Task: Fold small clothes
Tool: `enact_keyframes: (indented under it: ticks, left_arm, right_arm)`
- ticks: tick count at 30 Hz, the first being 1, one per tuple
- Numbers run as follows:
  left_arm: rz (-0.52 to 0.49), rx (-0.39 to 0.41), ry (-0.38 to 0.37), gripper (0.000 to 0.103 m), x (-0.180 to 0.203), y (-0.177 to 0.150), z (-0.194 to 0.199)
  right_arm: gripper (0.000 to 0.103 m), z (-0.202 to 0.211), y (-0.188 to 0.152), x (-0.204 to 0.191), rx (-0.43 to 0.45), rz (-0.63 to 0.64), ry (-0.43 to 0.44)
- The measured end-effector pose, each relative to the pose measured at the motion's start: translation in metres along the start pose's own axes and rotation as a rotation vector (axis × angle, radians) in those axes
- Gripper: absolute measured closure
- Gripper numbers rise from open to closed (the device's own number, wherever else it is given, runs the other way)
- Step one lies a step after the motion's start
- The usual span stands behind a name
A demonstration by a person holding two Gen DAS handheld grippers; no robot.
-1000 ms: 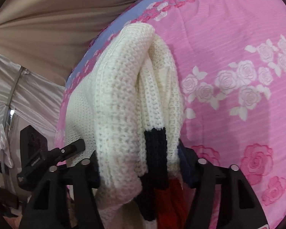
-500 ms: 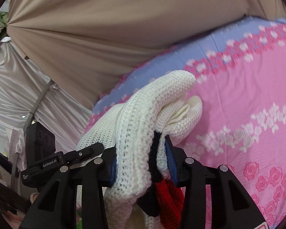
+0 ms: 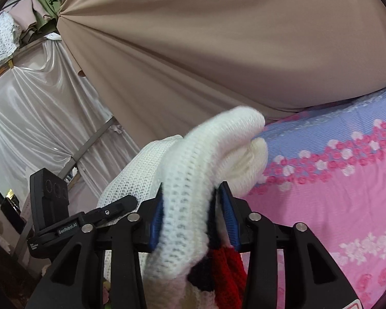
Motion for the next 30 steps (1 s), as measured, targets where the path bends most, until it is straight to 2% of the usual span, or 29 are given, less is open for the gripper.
enact_keyframes:
  ticks: [2, 3, 4, 5, 6, 7, 8, 9, 10, 14, 16, 17, 18, 19, 20, 24, 25, 26, 29, 30]
  left_arm:
    - [-0.001, -0.012, 0.046, 0.043, -0.026, -0.005, -0.006]
    - [0.008, -0.024, 0.091, 0.040, -0.045, -0.015, -0.018]
    - [0.015, -0.046, 0.128, 0.034, -0.063, -0.027, -0.032]
    - [0.017, -0.068, 0.146, 0.033, -0.076, -0.037, -0.044]
    - [0.035, -0.113, 0.175, 0.033, -0.098, -0.058, -0.064]
    - [0.061, -0.166, 0.203, 0.038, -0.117, -0.077, -0.081]
    - [0.111, -0.253, 0.242, 0.050, -0.141, -0.102, -0.095]
    - [0.159, -0.321, 0.245, 0.052, -0.157, -0.120, -0.099]
    - [0.189, -0.323, 0.219, 0.052, -0.165, -0.131, -0.092]
    - [0.190, -0.288, 0.237, 0.049, -0.175, -0.144, -0.057]
    - [0.214, -0.281, 0.220, 0.049, -0.178, -0.144, -0.052]
    - [0.225, -0.278, 0.208, 0.048, -0.177, -0.142, -0.050]
    - [0.224, -0.275, 0.188, 0.045, -0.172, -0.141, -0.050]
    - [0.213, -0.282, 0.168, 0.035, -0.166, -0.140, -0.054]
    - [0.201, -0.293, 0.164, 0.030, -0.161, -0.141, -0.058]
    - [0.191, -0.357, 0.124, 0.030, -0.150, -0.160, -0.080]
    - [0.204, -0.373, 0.118, 0.035, -0.152, -0.165, -0.083]
    - [0.219, -0.383, 0.110, 0.049, -0.156, -0.170, -0.086]
    - [0.269, -0.394, 0.074, 0.070, -0.172, -0.177, -0.085]
    - [0.287, -0.391, 0.060, 0.072, -0.176, -0.178, -0.084]
  right_arm:
    - [0.069, -0.033, -0.009, 0.019, -0.026, -0.014, -0.006]
    - [0.066, -0.050, -0.016, 0.033, -0.035, -0.011, -0.036]
    - [0.061, -0.067, -0.026, 0.051, -0.043, -0.009, -0.082]
    - [0.060, -0.088, -0.041, 0.075, -0.064, -0.023, -0.153]
    - [0.059, -0.104, -0.056, 0.096, -0.098, -0.054, -0.226]
    - [0.059, -0.111, -0.068, 0.111, -0.120, -0.086, -0.273]
    - [0.059, -0.108, -0.082, 0.131, -0.135, -0.147, -0.299]
    - [0.059, -0.099, -0.092, 0.140, -0.135, -0.180, -0.284]
    - [0.059, -0.088, -0.101, 0.144, -0.134, -0.188, -0.275]
    - [0.057, -0.067, -0.135, 0.137, -0.196, -0.146, -0.295]
    - [0.043, -0.075, -0.149, 0.135, -0.231, -0.154, -0.305]
    - [0.042, -0.079, -0.154, 0.137, -0.243, -0.167, -0.309]
    - [0.040, -0.085, -0.159, 0.138, -0.254, -0.180, -0.312]
    - [0.035, -0.089, -0.164, 0.141, -0.265, -0.194, -0.314]
    - [0.033, -0.093, -0.168, 0.144, -0.277, -0.215, -0.318]
    - [0.033, -0.099, -0.183, 0.149, -0.321, -0.284, -0.334]
    - [0.032, -0.098, -0.187, 0.147, -0.326, -0.273, -0.333]
    - [0.032, -0.097, -0.194, 0.143, -0.333, -0.242, -0.330]
    - [0.031, -0.105, -0.214, 0.135, -0.349, -0.113, -0.384]
    - [0.031, -0.110, -0.219, 0.133, -0.349, -0.076, -0.401]
Point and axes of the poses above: each gripper's, at about its wrist camera, not at the fingertips, and z roughly against the way its jaws point, x to its right, y to its top, the point moved 2 cm from there along -z, roughly the way its jaws point, and after that the axes turned 11 degrees about -z, right-handed, at the moved point
